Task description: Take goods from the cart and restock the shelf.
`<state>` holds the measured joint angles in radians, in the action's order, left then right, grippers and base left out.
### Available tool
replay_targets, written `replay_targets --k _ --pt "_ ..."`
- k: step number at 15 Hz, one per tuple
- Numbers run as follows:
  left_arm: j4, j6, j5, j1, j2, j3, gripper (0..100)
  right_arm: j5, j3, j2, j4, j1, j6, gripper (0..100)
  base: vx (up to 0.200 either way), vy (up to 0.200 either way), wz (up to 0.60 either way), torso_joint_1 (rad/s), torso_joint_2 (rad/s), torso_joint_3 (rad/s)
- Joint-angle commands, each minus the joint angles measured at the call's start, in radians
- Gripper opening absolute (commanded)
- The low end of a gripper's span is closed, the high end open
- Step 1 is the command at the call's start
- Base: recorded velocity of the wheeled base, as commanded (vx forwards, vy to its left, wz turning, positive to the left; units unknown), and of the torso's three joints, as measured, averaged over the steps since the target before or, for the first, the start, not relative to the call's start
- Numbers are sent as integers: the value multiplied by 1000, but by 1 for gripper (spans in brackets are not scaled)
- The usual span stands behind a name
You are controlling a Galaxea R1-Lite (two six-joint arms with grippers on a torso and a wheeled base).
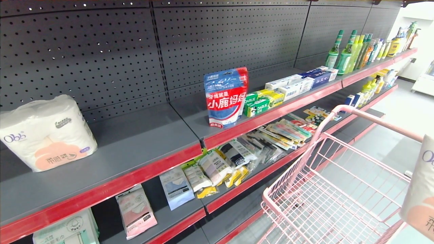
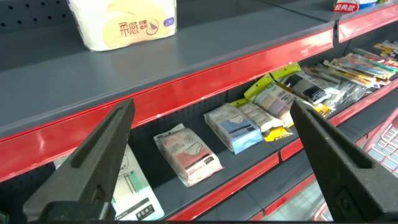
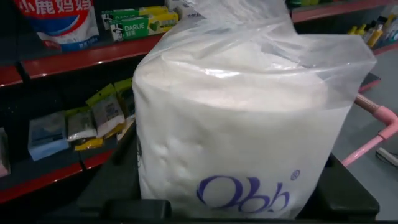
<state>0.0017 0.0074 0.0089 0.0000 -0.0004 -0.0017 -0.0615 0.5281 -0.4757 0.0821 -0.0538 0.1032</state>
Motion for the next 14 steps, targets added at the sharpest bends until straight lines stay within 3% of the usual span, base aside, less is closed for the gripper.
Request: replay_targets --k 1,4,14 --pt "0 0 0 0 0 0 100 0 0 -3 1 0 1 0 0 0 0 0 0 0" --pt "0 0 0 0 0 0 100 -1 0 -1 1 0 1 0 0 0 0 59 -119 -73" --pt "0 0 0 0 0 0 100 -3 -5 -11 -4 2 3 0 0 0 0 164 -365 -205"
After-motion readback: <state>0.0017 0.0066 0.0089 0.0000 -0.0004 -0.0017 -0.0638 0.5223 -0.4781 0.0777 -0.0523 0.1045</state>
